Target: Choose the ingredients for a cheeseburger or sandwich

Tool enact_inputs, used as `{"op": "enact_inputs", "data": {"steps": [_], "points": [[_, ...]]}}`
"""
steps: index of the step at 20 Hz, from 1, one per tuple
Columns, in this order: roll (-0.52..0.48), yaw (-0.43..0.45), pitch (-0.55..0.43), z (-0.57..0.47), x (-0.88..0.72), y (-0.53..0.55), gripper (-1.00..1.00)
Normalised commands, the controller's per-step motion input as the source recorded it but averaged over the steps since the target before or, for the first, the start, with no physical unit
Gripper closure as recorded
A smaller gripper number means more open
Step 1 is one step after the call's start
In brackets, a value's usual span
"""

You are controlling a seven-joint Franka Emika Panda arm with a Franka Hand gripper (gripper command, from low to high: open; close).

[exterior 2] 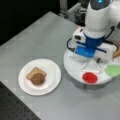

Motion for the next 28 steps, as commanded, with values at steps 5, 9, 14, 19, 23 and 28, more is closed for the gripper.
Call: {"op": "enact_inputs", "data": {"steps": [5,9,14,19,23,28], "points": [[0.081,0.304,-0.156,-0.13,-0.28,-0.15,-1.00],[0.133,0.302,-0.130,-0.13,-0.26,-0.23,-1.00],[0.161,0.282,-0.111,-0.15,-0.19,-0.27,-1.00],[0.152,0.330,-0.072,-0.16,-0.05,-0.28,-1.00],[0.114,0.296,-0.008,-0.14,0.00,-0.29,-1.00],[0.058,0.262,0.015,-0.12,0.00,-0.30,-1.00]]}}
